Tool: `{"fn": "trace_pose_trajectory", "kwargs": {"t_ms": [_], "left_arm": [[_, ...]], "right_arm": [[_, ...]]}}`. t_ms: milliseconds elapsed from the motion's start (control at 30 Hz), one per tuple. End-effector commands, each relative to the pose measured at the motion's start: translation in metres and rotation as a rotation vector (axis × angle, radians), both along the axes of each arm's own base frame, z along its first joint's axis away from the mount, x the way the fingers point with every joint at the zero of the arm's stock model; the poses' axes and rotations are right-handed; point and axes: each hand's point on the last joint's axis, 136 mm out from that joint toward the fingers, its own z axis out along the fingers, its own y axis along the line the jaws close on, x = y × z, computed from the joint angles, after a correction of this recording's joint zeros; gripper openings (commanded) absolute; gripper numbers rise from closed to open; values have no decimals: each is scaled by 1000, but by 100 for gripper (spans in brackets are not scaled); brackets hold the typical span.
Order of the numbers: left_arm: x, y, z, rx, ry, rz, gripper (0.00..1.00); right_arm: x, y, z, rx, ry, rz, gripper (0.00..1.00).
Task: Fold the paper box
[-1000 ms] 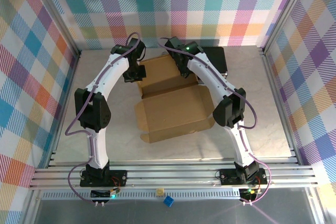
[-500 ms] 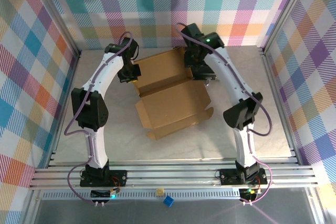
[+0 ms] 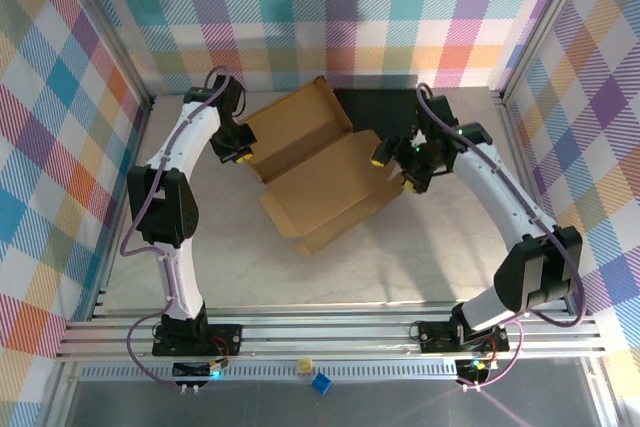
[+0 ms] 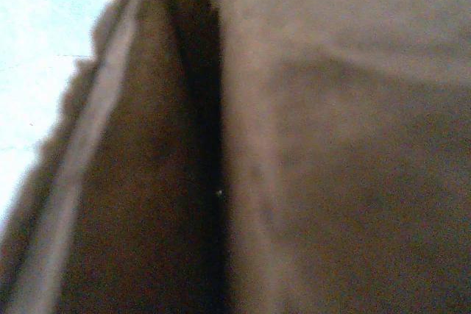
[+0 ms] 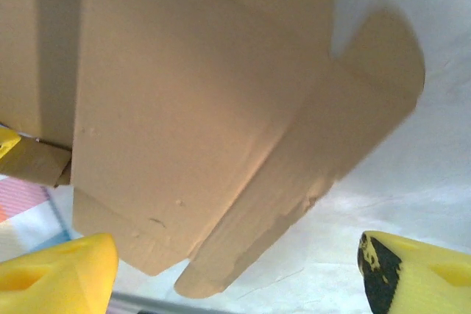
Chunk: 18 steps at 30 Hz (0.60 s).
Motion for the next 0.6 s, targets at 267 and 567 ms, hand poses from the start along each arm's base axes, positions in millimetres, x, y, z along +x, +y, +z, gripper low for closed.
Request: {"fn": "trace_pose_trajectory", "kwargs": {"t_ms": [267, 567], "left_arm": [[10, -2, 9, -119, -4, 73, 0], [12, -5, 3, -149, 11, 72, 0]], "right_arm": [[-10, 51, -37, 425, -30, -14, 88], [2, 79, -64, 459, -25, 13, 73]]}}
